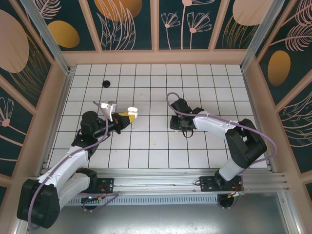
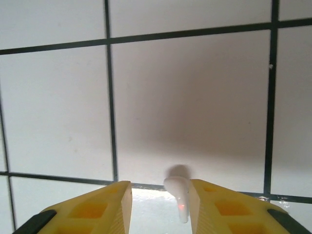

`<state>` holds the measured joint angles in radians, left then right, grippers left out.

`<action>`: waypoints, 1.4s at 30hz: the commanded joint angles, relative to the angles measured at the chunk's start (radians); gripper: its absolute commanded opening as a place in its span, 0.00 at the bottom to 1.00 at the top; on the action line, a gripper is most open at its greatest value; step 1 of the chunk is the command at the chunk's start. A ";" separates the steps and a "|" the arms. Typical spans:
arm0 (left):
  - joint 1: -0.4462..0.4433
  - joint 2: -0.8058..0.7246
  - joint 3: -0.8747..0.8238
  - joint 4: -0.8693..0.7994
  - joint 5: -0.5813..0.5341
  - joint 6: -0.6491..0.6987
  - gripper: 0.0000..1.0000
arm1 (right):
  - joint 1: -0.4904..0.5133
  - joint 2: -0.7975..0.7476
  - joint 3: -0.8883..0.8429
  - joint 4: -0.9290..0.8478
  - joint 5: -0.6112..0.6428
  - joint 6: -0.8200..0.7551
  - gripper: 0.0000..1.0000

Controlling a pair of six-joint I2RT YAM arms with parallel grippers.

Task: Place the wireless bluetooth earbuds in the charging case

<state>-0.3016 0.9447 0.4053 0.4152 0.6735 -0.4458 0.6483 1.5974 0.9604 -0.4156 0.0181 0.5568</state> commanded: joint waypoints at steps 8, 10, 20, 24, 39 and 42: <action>-0.012 0.028 0.023 0.045 0.038 0.002 0.00 | -0.063 0.082 0.134 -0.219 -0.143 -0.124 0.36; -0.021 0.033 0.020 0.054 0.034 -0.002 0.00 | -0.065 0.117 0.159 -0.232 -0.163 -0.121 0.36; -0.085 0.099 0.043 0.075 0.012 -0.005 0.00 | -0.048 0.235 0.249 -0.311 -0.081 -0.136 0.37; -0.099 0.119 0.051 0.079 0.010 -0.007 0.00 | -0.032 0.255 0.263 -0.333 -0.063 -0.142 0.38; -0.106 0.126 0.055 0.074 0.003 -0.007 0.00 | -0.009 0.314 0.291 -0.371 -0.021 -0.149 0.33; -0.106 0.124 0.055 0.073 0.003 -0.007 0.00 | -0.009 0.317 0.296 -0.369 -0.020 -0.150 0.31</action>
<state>-0.4004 1.0672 0.4347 0.4603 0.6724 -0.4477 0.6319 1.8954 1.2354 -0.7547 -0.0269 0.4236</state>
